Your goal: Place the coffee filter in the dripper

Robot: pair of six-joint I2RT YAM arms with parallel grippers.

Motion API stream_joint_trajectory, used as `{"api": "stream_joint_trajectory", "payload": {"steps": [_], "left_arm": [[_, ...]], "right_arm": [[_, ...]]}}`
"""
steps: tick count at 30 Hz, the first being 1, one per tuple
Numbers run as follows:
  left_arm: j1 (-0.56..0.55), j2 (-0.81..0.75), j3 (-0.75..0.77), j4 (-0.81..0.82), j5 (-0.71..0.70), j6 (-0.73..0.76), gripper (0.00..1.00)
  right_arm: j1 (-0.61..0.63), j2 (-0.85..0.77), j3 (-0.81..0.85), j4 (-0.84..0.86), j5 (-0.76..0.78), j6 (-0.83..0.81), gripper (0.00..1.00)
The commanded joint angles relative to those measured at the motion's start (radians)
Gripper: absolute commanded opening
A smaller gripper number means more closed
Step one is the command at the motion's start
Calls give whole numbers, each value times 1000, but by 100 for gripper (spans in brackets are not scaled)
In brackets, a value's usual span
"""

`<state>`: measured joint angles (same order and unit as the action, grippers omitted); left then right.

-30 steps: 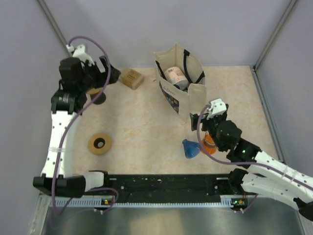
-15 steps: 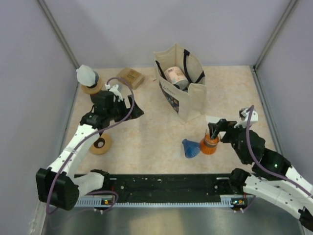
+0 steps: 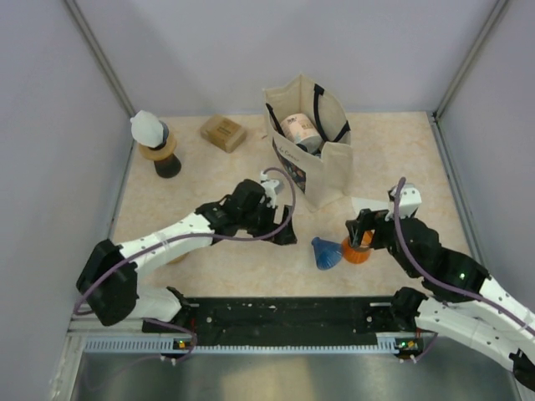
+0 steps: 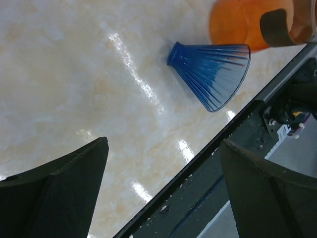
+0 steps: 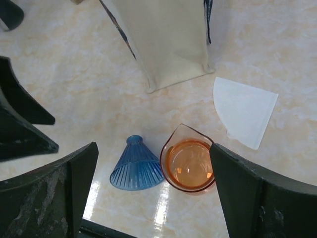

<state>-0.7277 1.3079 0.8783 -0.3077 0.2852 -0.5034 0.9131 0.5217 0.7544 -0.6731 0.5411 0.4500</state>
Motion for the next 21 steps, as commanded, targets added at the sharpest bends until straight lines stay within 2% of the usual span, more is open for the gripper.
{"api": "stream_joint_trajectory", "payload": {"steps": [1,4,8,10,13,15,21], "left_arm": [[-62,85,86,-53,-78,2,99],[-61,73,61,-120,-234,-79,99],[-29,-18,5,-255,-528,-229,99],[54,-61,-19,-338,-578,-283,99],[259,-108,-67,-427,-668,-377,99],[359,-125,-88,-464,-763,-426,99],[511,-95,-73,-470,-945,-428,99]], "right_arm": [[-5,-41,-3,81,53,12,95],[-5,-49,-30,142,14,-30,95],[-5,-37,-58,194,22,-46,96],[-5,-28,-82,236,23,-63,96],[-5,-19,-121,326,17,-92,96],[-3,-14,-150,387,10,-103,95],[-5,-2,-211,510,-17,-171,96]]}}
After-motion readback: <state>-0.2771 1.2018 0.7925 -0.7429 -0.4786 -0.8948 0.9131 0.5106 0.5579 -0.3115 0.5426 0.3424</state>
